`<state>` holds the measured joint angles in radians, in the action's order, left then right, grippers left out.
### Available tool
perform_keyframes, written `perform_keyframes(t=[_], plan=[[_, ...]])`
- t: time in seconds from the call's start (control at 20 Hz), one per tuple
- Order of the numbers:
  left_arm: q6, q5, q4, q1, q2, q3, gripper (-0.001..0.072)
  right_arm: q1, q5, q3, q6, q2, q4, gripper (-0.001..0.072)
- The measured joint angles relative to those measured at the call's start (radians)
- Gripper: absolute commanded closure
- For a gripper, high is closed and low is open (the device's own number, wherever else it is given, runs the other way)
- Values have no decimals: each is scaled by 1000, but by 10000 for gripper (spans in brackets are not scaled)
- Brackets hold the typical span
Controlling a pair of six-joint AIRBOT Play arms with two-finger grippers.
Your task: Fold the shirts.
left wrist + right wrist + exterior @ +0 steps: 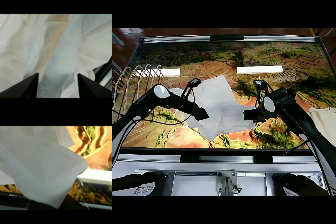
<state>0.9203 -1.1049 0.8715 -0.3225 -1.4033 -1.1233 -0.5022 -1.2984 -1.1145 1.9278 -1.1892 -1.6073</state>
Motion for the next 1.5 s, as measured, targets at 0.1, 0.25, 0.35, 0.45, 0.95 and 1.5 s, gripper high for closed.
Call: perform_keyframes(t=[0.1,0.25,0.35,0.45,0.95,1.5], plan=[[-21,-66,0,3,-44,-28,126,0,0,0,-1,0,1,620],[-36,-115,2,5,-89,-48,577,0,0,0,-2,0,2,620],[-43,-140,3,5,-103,-59,656,0,0,0,-13,0,2,620],[-50,-172,3,5,-109,-87,658,0,0,0,-40,0,2,620],[73,-239,97,14,66,-417,661,2,-198,-246,-143,0,39,621],[904,36,596,-184,370,35,659,2,-346,-362,-155,-159,217,621]])
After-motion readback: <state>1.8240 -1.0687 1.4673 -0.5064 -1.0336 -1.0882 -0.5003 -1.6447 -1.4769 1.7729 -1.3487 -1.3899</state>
